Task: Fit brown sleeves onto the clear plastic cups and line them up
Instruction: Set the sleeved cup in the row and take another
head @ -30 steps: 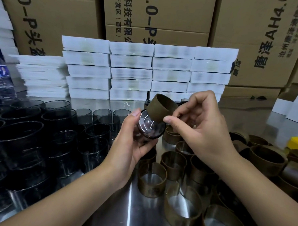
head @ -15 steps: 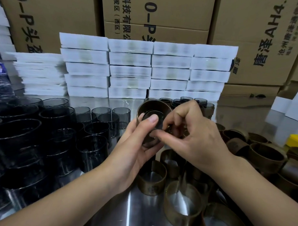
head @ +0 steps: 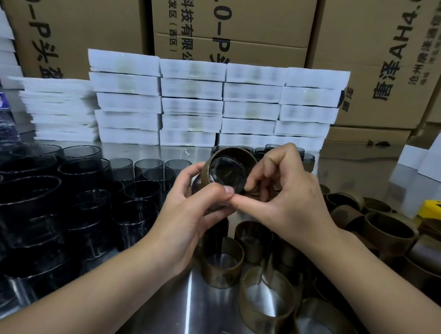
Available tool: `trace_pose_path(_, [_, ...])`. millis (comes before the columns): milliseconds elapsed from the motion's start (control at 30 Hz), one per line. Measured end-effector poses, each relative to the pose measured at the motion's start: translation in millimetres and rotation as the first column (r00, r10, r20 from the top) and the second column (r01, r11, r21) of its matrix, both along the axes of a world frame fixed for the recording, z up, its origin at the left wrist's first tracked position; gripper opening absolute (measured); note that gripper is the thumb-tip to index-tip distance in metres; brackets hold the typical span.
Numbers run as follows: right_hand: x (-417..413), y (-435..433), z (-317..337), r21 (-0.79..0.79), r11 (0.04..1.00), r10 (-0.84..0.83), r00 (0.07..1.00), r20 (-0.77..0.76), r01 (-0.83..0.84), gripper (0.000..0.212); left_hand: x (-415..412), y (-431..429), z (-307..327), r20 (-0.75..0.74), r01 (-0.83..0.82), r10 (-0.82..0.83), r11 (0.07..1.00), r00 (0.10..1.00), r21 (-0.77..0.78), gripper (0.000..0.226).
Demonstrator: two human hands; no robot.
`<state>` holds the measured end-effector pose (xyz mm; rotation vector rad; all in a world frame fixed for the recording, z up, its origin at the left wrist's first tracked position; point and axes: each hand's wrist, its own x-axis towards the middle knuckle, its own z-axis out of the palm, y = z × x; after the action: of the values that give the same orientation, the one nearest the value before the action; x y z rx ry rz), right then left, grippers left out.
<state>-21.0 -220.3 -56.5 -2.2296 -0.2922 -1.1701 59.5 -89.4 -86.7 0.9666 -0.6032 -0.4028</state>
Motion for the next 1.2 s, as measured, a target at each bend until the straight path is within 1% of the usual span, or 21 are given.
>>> trace_pose_path(67, [0, 0, 0, 0.038, 0.999, -0.009, 1.0, -0.024, 0.01, 0.052, 0, 0, 1, 0.0, -0.015, 0.015, 1.0, 1.0, 0.011, 0.073])
trace_pose_path(133, [2, 1, 0, 0.059, 0.998, -0.004, 0.999, -0.042, 0.007, 0.053, 1, 0, 1, -0.004, -0.013, 0.013, 1.0, 1.0, 0.013, 0.072])
trace_pose_path(200, [2, 1, 0, 0.075, 0.997, 0.022, 0.998, -0.064, -0.018, 0.051, 1, -1, 0, -0.03, 0.007, -0.007, 1.0, 1.0, 0.005, 0.06])
trace_pose_path(267, [1, 2, -1, 0.125, 0.988, 0.096, 0.993, -0.073, -0.086, 0.047, 0, -2, 1, -0.068, 0.052, -0.053, 0.998, 0.996, -0.018, 0.047])
trace_pose_path(333, [-1, 2, 0, 0.243, 0.947, 0.221, 0.975, -0.026, -0.209, 0.039, 1, -2, 3, -0.083, 0.118, -0.122, 0.992, 0.989, -0.049, 0.03])
trace_pose_path(367, [-2, 1, 1, 0.319, 0.907, 0.284, 0.959, 0.021, -0.276, 0.035, 0, -1, 4, -0.086, 0.154, -0.159, 0.986, 0.983, -0.058, 0.026])
trace_pose_path(400, [-2, 0, 4, 0.388, 0.864, 0.318, 0.945, 0.072, -0.32, 0.03, -1, 1, 6, -0.093, 0.184, -0.19, 0.981, 0.977, -0.066, 0.031])
trace_pose_path(467, [-2, -4, 9, 0.494, 0.811, 0.286, 0.949, 0.134, -0.314, 0.023, -1, 3, 8, -0.126, 0.223, -0.231, 0.972, 0.965, -0.078, 0.05])
trace_pose_path(500, [-1, -6, 11, 0.539, 0.796, 0.245, 0.961, 0.13, -0.276, 0.019, -2, 3, 8, -0.14, 0.239, -0.248, 0.968, 0.959, -0.078, 0.052])
trace_pose_path(567, [1, -11, 11, 0.602, 0.781, 0.172, 0.984, 0.054, -0.169, 0.014, -3, 4, 8, -0.161, 0.274, -0.285, 0.958, 0.945, -0.085, 0.051])
trace_pose_path(600, [3, -13, 11, 0.611, 0.784, 0.149, 0.989, -0.015, -0.108, 0.015, -3, 4, 7, -0.172, 0.289, -0.302, 0.953, 0.938, -0.093, 0.051])
trace_pose_path(667, [7, -13, 10, 0.599, 0.801, 0.128, 0.975, -0.18, 0.005, 0.035, -1, 3, 8, -0.189, 0.306, -0.321, 0.946, 0.928, -0.103, 0.051])
trace_pose_path(733, [9, -12, 8, 0.567, 0.821, 0.14, 0.941, -0.309, 0.065, 0.054, 0, 4, 9, -0.205, 0.329, -0.341, 0.94, 0.918, -0.088, 0.063])
trace_pose_path(767, [9, -12, 6, 0.549, 0.833, 0.153, 0.925, -0.348, 0.069, 0.059, 0, 3, 10, -0.214, 0.344, -0.354, 0.935, 0.91, -0.084, 0.069])
trace_pose_path(867, [9, -12, 4, 0.505, 0.859, 0.146, 0.905, -0.4, 0.084, 0.065, -1, 2, 10, -0.256, 0.378, -0.396, 0.918, 0.882, -0.116, 0.083])
trace_pose_path(967, [8, -12, 3, 0.456, 0.878, 0.104, 0.871, -0.48, 0.146, 0.074, 0, 2, 9, -0.273, 0.398, -0.431, 0.902, 0.86, -0.168, 0.088])
trace_pose_path(1033, [8, -9, 4, 0.453, 0.875, 0.099, 0.851, -0.515, 0.172, 0.071, 1, 2, 8, -0.277, 0.396, -0.434, 0.899, 0.857, -0.185, 0.084])
trace_pose_path(1133, [9, -7, 3, 0.492, 0.859, 0.116, 0.88, -0.46, 0.143, 0.049, 2, 1, 7, -0.291, 0.387, -0.433, 0.9, 0.853, -0.202, 0.074])
trace_pose_path(1200, [10, -7, 0, 0.516, 0.847, 0.119, 0.902, -0.416, 0.126, 0.035, 2, 1, 6, -0.29, 0.379, -0.427, 0.902, 0.856, -0.209, 0.071])
